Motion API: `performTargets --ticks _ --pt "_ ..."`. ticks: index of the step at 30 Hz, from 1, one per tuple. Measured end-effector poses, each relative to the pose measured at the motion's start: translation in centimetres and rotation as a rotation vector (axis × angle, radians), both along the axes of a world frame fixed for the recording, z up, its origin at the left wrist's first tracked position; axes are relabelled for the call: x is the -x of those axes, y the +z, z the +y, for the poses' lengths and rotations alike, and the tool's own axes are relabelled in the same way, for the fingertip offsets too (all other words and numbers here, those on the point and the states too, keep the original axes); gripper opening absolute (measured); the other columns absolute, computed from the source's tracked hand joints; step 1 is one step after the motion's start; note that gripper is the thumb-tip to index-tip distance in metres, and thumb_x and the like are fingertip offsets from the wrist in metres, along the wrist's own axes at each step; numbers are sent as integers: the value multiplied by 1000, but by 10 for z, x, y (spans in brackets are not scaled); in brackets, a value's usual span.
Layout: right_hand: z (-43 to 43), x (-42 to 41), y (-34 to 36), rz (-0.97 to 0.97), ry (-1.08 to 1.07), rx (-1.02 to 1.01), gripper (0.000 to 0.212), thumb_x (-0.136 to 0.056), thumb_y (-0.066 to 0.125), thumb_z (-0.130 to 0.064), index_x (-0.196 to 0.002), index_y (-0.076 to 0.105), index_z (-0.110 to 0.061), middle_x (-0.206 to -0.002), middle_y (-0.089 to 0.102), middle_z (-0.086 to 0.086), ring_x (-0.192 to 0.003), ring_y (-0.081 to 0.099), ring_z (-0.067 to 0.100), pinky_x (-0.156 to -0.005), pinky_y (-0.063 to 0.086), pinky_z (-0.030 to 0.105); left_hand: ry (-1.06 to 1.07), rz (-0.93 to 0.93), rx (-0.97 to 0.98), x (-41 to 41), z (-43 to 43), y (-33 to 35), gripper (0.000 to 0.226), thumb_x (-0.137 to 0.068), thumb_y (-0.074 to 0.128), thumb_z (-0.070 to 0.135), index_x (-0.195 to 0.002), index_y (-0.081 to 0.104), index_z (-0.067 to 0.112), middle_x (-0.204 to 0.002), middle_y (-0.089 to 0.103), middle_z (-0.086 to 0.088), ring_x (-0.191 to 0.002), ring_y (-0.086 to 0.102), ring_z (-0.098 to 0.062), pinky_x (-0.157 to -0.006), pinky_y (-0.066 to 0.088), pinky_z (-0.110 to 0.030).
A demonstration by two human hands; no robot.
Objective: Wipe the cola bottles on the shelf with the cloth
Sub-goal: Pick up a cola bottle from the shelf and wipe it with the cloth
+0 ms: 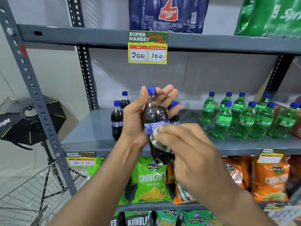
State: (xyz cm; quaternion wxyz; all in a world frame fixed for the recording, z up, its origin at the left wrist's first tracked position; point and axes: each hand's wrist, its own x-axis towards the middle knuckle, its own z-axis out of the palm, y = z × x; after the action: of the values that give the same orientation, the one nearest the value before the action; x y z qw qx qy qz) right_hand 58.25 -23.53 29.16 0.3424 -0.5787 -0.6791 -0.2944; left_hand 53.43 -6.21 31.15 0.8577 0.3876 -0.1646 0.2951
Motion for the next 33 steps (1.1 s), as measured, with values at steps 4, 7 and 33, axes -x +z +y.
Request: performTargets --ticks 4,7,33 --pt "-8 -2 -23 11 31 86 53 -73 57 18 -115 68 -13 -123 62 -7 -96 54 27 -86 48 33 5 -19 -34 1 6 2 29 -85 71 37 -92 72 9 -117 74 -13 -124 62 -31 -108 43 -58" --pt "-15 -2 -28 78 59 98 45 -77 60 15 -110 74 -13 -118 67 -7 -96 59 25 -86 50 30 13 0 -61 2 10 3 29 -84 73 36 -93 73 9 -119 73 -12 -122 63 -30 -110 39 -56" --pt "-11 2 -23 346 131 97 54 -76 56 16 -113 74 -20 -118 69 -11 -112 63 9 -91 51 28 36 -28 49 14 15 -7 34 -92 59 40 -90 70 8 -119 74 -15 -122 63 -33 -113 38 -55"
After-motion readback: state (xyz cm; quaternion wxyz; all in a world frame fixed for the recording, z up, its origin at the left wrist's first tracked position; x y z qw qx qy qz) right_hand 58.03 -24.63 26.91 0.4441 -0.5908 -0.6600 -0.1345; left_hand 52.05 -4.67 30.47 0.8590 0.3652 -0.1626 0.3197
